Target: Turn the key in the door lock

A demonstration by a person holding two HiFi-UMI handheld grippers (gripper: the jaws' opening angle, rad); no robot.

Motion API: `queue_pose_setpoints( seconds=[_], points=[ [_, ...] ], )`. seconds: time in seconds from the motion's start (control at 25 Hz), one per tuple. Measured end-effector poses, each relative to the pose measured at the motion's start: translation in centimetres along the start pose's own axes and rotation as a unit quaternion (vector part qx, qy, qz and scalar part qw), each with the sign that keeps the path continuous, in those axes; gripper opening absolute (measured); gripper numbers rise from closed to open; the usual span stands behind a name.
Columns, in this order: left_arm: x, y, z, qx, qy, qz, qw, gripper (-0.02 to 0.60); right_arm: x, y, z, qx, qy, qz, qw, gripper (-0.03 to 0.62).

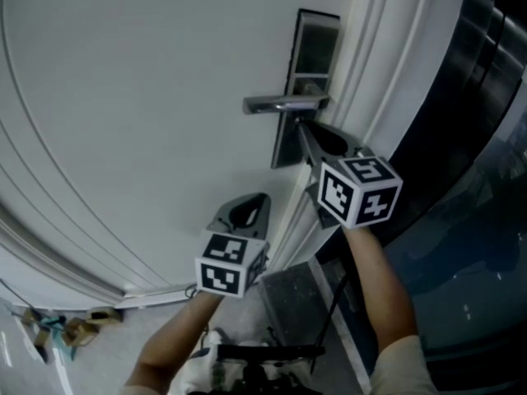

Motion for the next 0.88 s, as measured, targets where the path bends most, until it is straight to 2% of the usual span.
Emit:
queue_pose_setpoints(
  seconds=[0.12,0.24,0.28,0.36,0.44,0.72,0.88],
  points=[
    [0.2,0.2,-0.1,0.0,0.002,0.002,1.0,0.02,0.1,-0.1,-0.6,-0.024,-0.129,0.018,0.991,0.038],
    [0.4,0.3,-0.2,0.0,0.003,0.003,1.0,0.02,0.2,-0.3,-1.1,-0.047,-0.245,0.029,0.968,0.04],
    [0.4,0.4,-0.4,0.001,0.004,0.003,1.0,0.02,0.3,-0.3,-1.2,-0.053,-0.287,0.032,0.956,0.041],
    [0.4,0.5,-0.5,0.001,0.003,0.002,1.0,0.02,0.7,-0.3,-1.5,-0.063,-0.374,0.039,0.924,0.044],
    [0.2,0.7,-0.6,0.0,0.002,0.0,1.0,0.02,1.0,-0.3,-1.8,-0.067,-0.435,0.044,0.897,0.049],
    [-0.4,1.4,-0.3,-0.008,-0.005,-0.005,0.9999,0.02,1.5,-0.5,-2.2,-0.092,-0.572,0.043,0.814,0.055],
    [-0.4,1.8,-0.2,-0.011,-0.006,-0.006,0.9999,0.02,1.8,-0.5,-2.1,-0.107,-0.651,0.035,0.751,0.071]
  ],
)
Point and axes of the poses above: the fingertips, and each gripper's own axes: y backward along the fingers, z to its left, x out of its underside, the point moved 1 cm from there along y, backward along the fingers, and after that the axes turned 15 degrees about x, right-handed, at the moved point
